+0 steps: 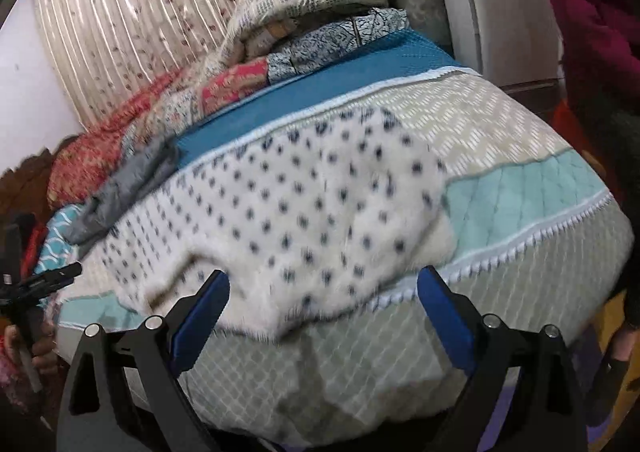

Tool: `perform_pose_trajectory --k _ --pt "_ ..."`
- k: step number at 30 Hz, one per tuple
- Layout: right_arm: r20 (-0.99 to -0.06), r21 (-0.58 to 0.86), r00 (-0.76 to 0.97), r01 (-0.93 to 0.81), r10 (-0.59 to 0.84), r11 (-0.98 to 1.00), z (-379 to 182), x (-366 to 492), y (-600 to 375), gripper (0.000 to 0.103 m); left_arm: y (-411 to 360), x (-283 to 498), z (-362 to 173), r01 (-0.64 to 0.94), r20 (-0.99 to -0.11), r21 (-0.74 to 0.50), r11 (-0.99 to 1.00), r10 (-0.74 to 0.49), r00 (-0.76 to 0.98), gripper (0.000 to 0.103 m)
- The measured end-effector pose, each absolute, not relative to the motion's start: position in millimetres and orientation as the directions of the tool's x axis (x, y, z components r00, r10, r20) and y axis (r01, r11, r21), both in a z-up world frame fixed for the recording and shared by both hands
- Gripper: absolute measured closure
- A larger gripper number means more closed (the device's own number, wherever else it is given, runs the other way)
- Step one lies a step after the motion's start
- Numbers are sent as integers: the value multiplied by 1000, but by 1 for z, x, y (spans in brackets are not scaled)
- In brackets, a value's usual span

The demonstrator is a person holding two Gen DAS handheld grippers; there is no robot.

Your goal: Fold large clothes

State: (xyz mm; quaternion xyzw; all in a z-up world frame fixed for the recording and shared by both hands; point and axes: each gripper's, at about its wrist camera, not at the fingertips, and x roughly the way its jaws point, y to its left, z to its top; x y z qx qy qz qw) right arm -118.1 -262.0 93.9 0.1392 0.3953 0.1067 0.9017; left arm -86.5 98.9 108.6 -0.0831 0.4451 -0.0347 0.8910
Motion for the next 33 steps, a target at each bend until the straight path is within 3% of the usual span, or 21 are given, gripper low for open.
perform_pose_trajectory --k 4,8,12,16,20,22,25,29,31,32,33 --pt "-689 414 631 -62 357 908 89 -74 -283 7 84 -33 101 85 -810 -179 980 -196 553 6" --pt "-684 512 609 9 402 859 69 -33 -306 7 66 10 60 95 -853 -289 952 -302 425 6" --pt "-681 609 544 48 490 792 38 -10 -311 5 41 5 27 100 -845 -421 901 -430 317 6" --pt "-668 623 531 15 521 782 39 -7 -308 1 29 -8 21 123 -851 -390 913 -408 331 6" --pt "-684 455 628 -31 372 890 76 -7 -310 1 38 -1 24 86 -865 -370 925 -376 333 6" --pt "-685 441 634 -33 360 897 82 -4 -319 1 44 -1 32 93 -863 -336 937 -346 367 6" --pt "-712 455 593 -17 376 890 70 10 -330 1 51 1 42 94 -852 -311 946 -322 412 6" --pt "-721 571 479 1 500 821 26 27 -319 1 38 11 16 65 -873 -353 934 -353 336 6" --pt "-722 553 494 -8 484 833 23 24 -303 1 29 10 15 40 -868 -343 938 -333 368 5" --pt "-716 552 481 -53 506 832 26 19 -289 6 26 8 17 46 -858 -370 928 -360 367 6" --pt "-708 566 461 -82 534 821 28 15 -279 27 22 4 19 63 -841 -416 907 -410 353 16"
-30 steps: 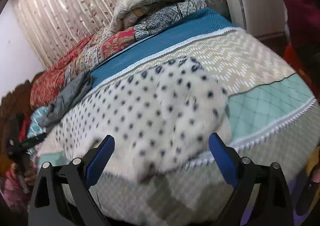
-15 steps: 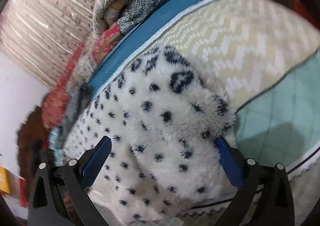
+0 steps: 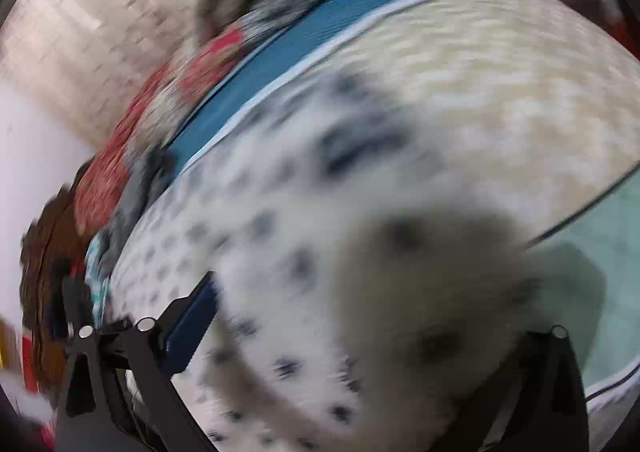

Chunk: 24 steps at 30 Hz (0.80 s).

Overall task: Fold large clothes
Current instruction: 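Grasp the folded cream sweater with both grippers and lift it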

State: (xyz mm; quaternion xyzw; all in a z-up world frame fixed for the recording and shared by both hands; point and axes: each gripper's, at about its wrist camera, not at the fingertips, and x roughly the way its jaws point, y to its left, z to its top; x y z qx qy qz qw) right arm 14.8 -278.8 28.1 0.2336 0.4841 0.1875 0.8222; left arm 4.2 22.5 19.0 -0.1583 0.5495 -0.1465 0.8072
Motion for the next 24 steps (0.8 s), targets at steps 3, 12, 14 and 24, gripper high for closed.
perform_pose_trajectory --k 3,12,14,24 --pt "-714 590 407 -90 570 803 29 2 -257 57 13 -8 31 89 -836 -399 913 -402 372 59" --pt "-553 685 484 -200 679 700 106 -22 -232 65 61 -49 113 103 -697 -489 866 -459 551 76" --pt "-518 683 490 -258 701 684 125 -27 -215 65 79 -65 132 100 -654 -499 861 -450 608 76" --pt "-681 664 308 -123 664 738 26 -9 -163 59 110 -86 48 -84 -834 -294 952 -213 510 59"
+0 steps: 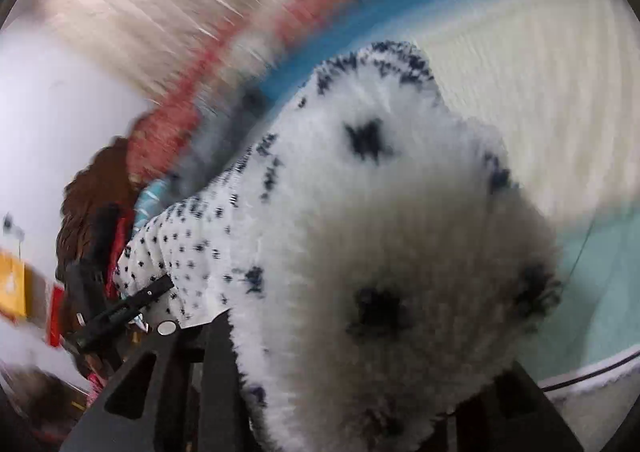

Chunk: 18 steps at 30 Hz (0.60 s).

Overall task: Fold large clothes
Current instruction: 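Grasp the folded cream sweater with both grippers and lift it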

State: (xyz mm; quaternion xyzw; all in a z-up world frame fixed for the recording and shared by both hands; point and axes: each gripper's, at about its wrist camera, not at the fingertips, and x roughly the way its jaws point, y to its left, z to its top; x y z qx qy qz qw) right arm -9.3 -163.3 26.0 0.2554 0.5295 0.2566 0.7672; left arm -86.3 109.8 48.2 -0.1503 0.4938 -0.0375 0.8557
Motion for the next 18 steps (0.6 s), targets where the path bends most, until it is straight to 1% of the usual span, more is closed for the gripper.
perform_pose_trajectory --k 1,2,3,4,6,9,13,18 --pt "-656 712 296 -62 695 699 2 -9 -171 58 114 -85 34 -111 -853 -290 951 -204 481 53" --pt "-591 772 315 -48 743 634 -7 -10 -179 58 119 -84 19 -154 -857 -317 936 -213 468 40" --pt "-517 824 340 -52 785 565 -11 -13 -189 58 123 -86 17 -167 -842 -351 921 -233 486 37" --pt "-487 844 339 -53 805 533 -12 -13 -193 58 123 -86 17 -174 -834 -367 914 -240 497 36" --pt "-490 846 312 -52 814 530 -10 -12 -193 58 122 -84 19 -168 -839 -353 920 -232 493 33" --pt "-503 843 294 -42 813 537 -8 -9 -190 57 114 -78 19 -143 -849 -300 943 -196 490 28" --pt "-521 823 317 -60 793 565 -5 -13 -182 54 108 -74 18 -149 -844 -311 939 -201 498 27" --pt "-513 813 349 -97 784 575 -4 -28 -185 53 116 -84 15 -124 -846 -275 953 -178 503 25"
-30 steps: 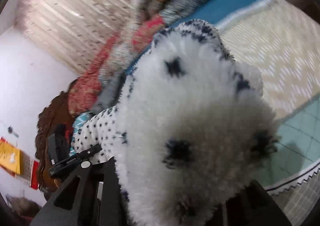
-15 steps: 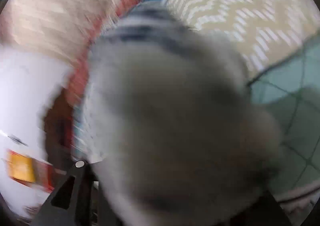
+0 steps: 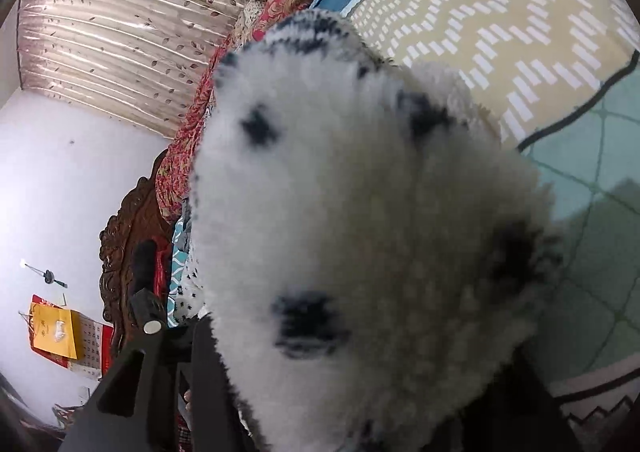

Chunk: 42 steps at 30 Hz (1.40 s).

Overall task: Fold large clothes
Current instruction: 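Grasp the folded cream sweater with both grippers and lift it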

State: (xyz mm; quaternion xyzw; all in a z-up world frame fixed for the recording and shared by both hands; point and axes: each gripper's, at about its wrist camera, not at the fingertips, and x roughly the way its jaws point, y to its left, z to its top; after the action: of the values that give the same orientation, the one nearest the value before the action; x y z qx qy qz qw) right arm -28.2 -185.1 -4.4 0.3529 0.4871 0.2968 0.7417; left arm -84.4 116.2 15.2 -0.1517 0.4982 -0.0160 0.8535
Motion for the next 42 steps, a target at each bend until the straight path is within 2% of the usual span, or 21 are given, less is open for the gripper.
perform_pose_trajectory --k 15,21,22,23,27,29,37,42 --pt "-587 755 362 -78 724 651 -2 -28 -172 47 117 -85 14 -115 -838 -273 955 -177 516 23" --pt "-654 703 350 -46 671 710 5 -29 -162 47 117 -85 17 -126 -847 -271 954 -174 502 24" --pt "-665 694 348 -41 661 719 7 -30 -160 47 117 -85 18 -126 -848 -273 954 -177 500 26" --pt "-680 679 341 -41 649 733 10 -31 -156 48 117 -85 19 -118 -844 -287 951 -193 500 34" --pt "-711 629 328 -97 622 771 28 -35 -139 61 118 -86 29 -78 -822 -328 942 -244 515 64" --pt "-699 629 343 -122 628 768 43 -37 -132 63 121 -87 35 -73 -812 -351 933 -264 521 71" --pt "-640 585 427 -268 639 766 112 -31 -100 65 140 -94 81 -67 -758 -358 931 -248 603 74" --pt "-620 554 440 -342 650 759 133 -28 -63 65 163 -101 111 -105 -728 -314 943 -169 664 74"
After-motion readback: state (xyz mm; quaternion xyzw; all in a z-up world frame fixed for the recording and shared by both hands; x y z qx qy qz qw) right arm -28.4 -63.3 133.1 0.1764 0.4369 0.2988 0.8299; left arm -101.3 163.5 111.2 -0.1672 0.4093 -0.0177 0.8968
